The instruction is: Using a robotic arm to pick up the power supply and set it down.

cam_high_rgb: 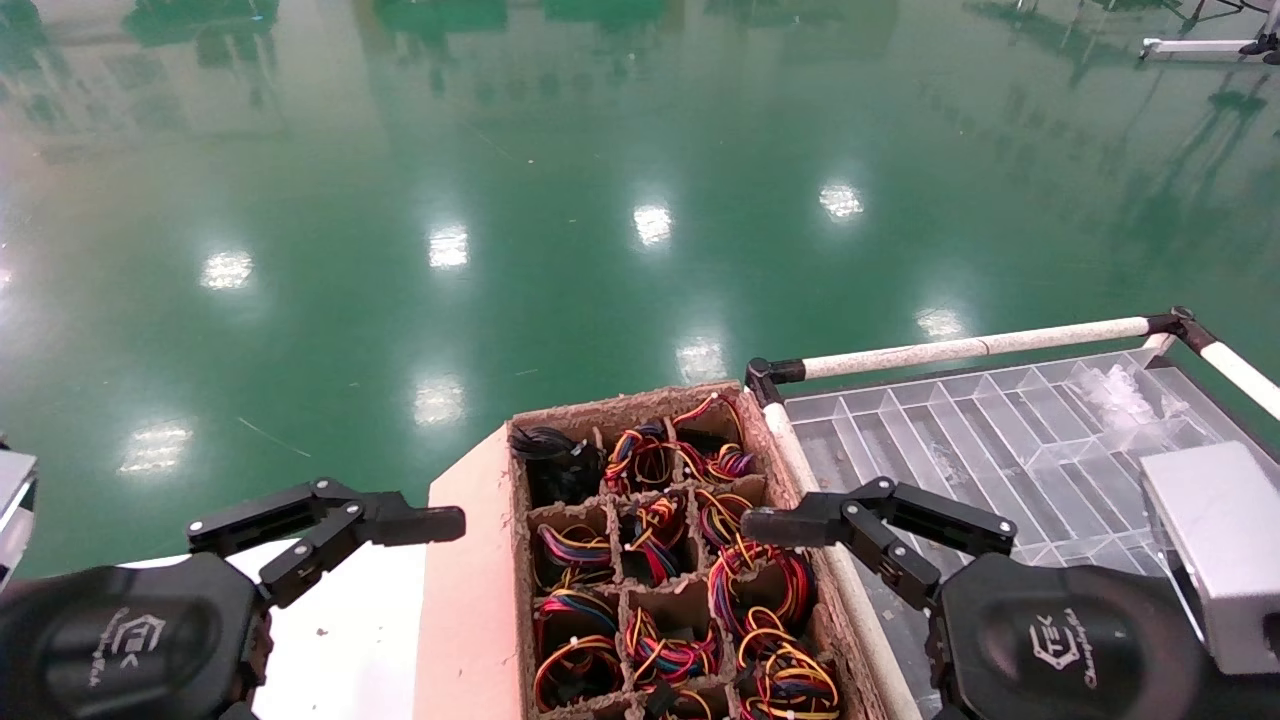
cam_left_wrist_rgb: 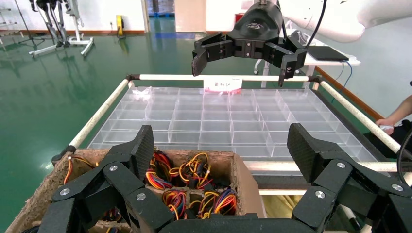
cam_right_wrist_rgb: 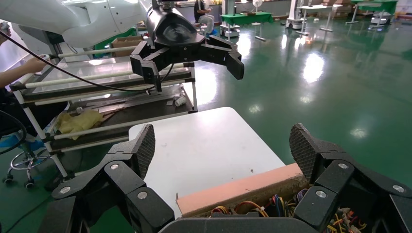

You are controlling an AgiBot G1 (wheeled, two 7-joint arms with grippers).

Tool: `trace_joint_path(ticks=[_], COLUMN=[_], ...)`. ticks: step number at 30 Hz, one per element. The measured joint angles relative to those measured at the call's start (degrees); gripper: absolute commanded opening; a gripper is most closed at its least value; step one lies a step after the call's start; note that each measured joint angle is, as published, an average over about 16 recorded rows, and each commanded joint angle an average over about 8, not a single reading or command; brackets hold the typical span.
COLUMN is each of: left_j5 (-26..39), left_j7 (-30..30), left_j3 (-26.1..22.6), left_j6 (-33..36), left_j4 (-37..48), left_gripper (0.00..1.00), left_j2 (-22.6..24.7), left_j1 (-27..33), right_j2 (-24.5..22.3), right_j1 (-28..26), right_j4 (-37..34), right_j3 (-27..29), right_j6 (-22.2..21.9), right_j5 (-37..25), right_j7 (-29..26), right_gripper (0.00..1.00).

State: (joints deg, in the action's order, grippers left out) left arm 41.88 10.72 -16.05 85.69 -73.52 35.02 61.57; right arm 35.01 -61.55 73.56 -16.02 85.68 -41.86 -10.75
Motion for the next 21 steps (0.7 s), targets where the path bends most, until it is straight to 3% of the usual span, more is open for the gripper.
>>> trace_joint_path(ticks=[21], left_j5=[-0.01], left_j7=[0.0], left_j3=[0.0], left_j6=[0.0], left_j4=[0.0], left_gripper=[1.0], left_j2=[0.0], left_j1=[0.0], right_j2=[0.0], right_j1=[0.0], right_j4=[0.0], right_j3=[0.0], right_j6=[0.0], right_j5=[0.0], right_j7=[0.0], right_gripper=[1.0])
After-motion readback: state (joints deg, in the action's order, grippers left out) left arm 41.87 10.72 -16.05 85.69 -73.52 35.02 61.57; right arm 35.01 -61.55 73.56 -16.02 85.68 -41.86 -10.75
